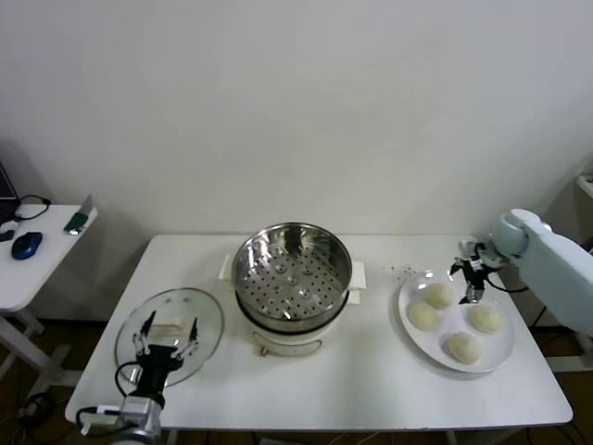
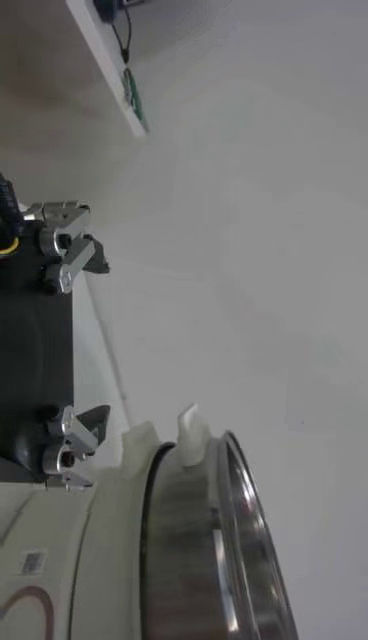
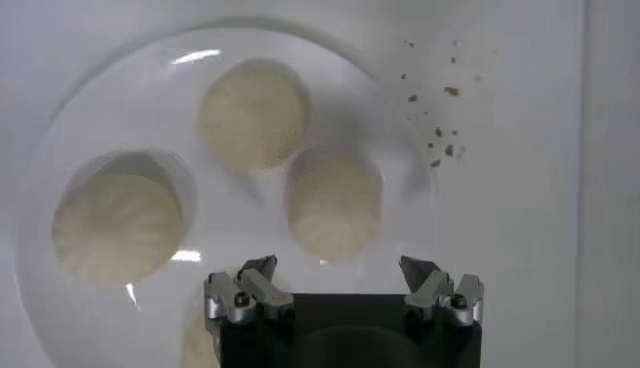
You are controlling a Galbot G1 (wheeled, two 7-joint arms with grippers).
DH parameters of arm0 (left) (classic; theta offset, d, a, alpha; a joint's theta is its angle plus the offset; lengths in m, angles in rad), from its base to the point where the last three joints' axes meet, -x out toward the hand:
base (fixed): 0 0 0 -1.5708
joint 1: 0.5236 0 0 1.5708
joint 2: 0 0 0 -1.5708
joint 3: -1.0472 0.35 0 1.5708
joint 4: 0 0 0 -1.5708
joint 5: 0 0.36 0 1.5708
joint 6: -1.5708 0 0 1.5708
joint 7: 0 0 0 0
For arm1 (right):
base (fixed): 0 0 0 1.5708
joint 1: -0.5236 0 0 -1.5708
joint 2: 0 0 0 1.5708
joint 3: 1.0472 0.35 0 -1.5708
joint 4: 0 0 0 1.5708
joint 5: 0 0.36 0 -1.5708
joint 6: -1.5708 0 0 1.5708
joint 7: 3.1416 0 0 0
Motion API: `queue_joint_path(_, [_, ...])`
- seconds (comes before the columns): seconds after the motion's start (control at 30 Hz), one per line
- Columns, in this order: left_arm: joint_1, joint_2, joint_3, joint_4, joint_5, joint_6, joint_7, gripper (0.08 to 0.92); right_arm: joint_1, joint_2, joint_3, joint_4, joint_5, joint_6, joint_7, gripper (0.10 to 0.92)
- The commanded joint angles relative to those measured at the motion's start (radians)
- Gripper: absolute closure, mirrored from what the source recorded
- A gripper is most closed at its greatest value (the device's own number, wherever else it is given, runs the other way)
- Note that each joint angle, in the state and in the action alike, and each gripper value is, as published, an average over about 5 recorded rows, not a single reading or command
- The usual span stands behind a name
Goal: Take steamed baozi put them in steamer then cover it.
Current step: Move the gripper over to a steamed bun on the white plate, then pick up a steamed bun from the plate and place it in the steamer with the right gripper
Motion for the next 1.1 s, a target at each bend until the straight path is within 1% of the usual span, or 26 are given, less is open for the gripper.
queue_joint_path(0.03, [0.006, 0.003, -0.018, 0.005, 0.0, 0.001, 0.0, 0.177, 0.092, 0.136, -0.12, -0.175, -0.042, 0.021, -0.023, 0.203])
queue_joint_path(0.63, [-0.007, 0.007, -0.047, 0.026, 0.003, 0.015, -0.005, 0.177, 0.054, 0.179, -0.109, -0.223, -0.039, 0.03, -0.027, 0.208])
queue_joint_path(0.73, [-0.008, 0.008, -0.048, 0.026, 0.004, 0.017, -0.006, 0.177, 0.052, 0.187, -0.111, -0.232, -0.04, 0.033, -0.027, 0.257])
queue_joint_path(0.83, [-0.01, 0.008, -0.05, 0.026, 0.004, 0.019, -0.008, 0.177, 0.05, 0.192, -0.106, -0.239, -0.039, 0.036, -0.027, 0.333])
queue_joint_path(0.9, [-0.01, 0.009, -0.052, 0.028, 0.004, 0.019, -0.009, 0.177, 0.052, 0.194, -0.103, -0.242, -0.039, 0.039, -0.028, 0.362])
queue_joint_path(1.1, [-0.008, 0.01, -0.057, 0.035, 0.004, 0.02, -0.012, 0.177, 0.06, 0.195, -0.104, -0.244, -0.031, 0.049, -0.032, 0.392])
